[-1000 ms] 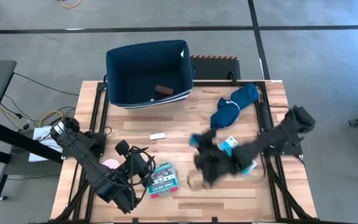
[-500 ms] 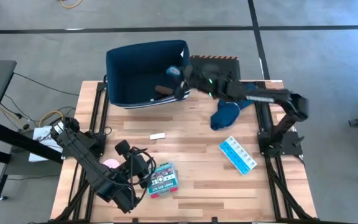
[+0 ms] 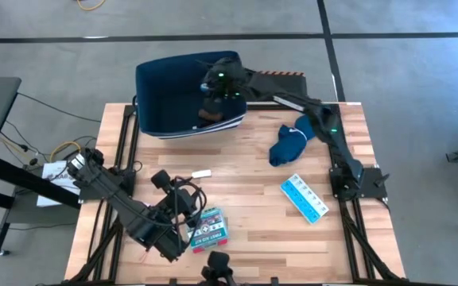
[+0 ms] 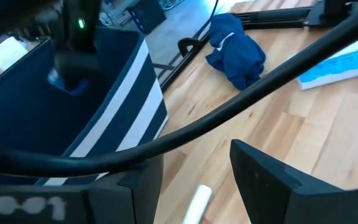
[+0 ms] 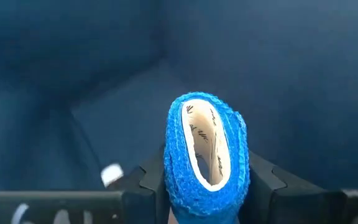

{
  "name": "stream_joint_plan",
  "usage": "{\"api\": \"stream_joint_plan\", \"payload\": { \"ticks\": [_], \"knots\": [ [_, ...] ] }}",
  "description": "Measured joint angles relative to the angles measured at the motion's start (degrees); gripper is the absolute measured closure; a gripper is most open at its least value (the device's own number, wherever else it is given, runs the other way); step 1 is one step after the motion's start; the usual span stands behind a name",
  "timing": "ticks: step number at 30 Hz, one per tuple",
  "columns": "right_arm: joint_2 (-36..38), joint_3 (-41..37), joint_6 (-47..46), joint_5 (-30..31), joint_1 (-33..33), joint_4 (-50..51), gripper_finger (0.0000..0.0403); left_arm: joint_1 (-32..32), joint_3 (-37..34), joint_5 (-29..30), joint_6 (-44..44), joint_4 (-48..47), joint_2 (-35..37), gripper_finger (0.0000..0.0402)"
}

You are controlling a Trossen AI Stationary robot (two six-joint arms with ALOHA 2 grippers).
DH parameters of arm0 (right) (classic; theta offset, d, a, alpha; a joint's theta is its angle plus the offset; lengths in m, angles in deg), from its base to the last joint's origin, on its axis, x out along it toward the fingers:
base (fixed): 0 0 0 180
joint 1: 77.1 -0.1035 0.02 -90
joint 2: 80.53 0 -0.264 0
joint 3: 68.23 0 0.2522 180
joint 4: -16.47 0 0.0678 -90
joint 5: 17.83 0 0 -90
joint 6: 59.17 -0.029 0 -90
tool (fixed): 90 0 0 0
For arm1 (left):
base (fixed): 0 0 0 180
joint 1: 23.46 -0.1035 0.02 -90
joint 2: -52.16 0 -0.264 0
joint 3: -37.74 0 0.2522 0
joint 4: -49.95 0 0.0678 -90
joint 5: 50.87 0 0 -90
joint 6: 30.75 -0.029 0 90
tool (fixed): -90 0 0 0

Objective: Pick & place medical supplies in basket/bin
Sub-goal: Put the rolled blue bandage into the blue bin

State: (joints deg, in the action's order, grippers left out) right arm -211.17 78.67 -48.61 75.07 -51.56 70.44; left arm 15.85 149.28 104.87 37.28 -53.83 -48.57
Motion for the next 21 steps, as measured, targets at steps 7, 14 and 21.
{"api": "stream_joint_plan", "payload": {
  "ticks": [7, 14, 21],
  "knots": [
    [-6.09, -2.64, 0.46, 2.06, 0.72, -3.27, 0.0280, -1.27, 0.00, -3.15, 0.66, 0.02, 0.00, 0.0223],
    [-7.42, -2.64, 3.13, 1.74, 1.40, -2.25, 0.0240, -1.23, 0.00, -4.11, 3.84, 0.02, 0.00, 0.0223],
    [-7.29, -1.09, 5.53, 1.99, 0.94, -3.01, 0.0181, -1.36, 0.00, -4.52, 6.25, 0.01, 0.00, 0.0223]
  ]
}}
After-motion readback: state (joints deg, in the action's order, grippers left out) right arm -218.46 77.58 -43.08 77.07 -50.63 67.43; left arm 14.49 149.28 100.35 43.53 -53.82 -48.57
